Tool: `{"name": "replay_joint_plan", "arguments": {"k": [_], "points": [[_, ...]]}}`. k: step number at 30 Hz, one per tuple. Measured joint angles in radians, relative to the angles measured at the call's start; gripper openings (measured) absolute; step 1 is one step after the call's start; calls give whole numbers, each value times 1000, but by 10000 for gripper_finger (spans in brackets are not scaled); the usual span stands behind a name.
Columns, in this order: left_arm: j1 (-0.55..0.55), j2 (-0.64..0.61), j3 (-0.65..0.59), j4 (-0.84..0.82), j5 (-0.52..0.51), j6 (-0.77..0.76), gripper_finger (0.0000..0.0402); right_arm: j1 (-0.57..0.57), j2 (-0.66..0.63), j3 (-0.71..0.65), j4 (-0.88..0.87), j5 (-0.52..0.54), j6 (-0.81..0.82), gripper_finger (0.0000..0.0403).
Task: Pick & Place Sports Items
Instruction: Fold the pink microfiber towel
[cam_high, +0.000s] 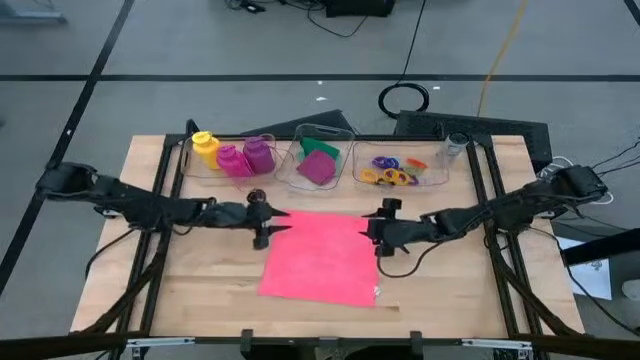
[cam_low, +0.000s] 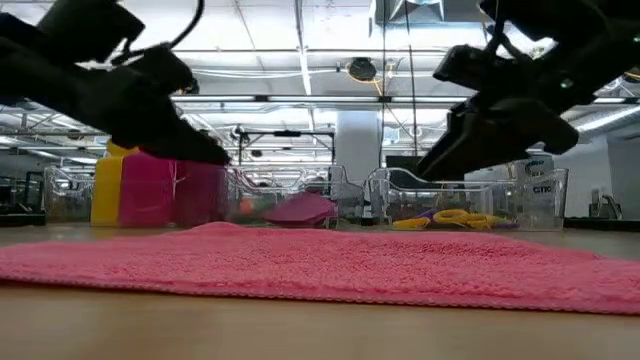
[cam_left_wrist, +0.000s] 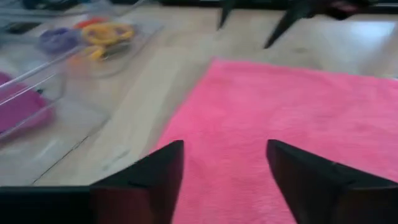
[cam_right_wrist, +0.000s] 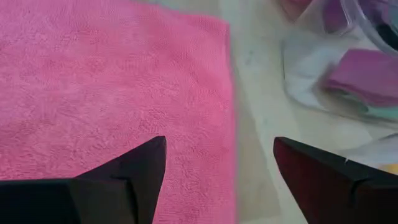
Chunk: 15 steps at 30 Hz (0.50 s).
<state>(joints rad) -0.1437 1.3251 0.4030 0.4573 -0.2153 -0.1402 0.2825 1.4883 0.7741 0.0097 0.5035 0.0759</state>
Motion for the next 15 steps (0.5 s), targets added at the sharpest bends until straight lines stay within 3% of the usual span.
{"name": "replay_joint_plan", "arguments": {"k": [7, 15], "points": [[59, 21, 0, -38, 6, -27, 263, -17, -2, -86, 79, -6, 53, 222], [95, 148, 1, 14, 10, -8, 287, -54, -9, -215, 301, -79, 70, 222]]}}
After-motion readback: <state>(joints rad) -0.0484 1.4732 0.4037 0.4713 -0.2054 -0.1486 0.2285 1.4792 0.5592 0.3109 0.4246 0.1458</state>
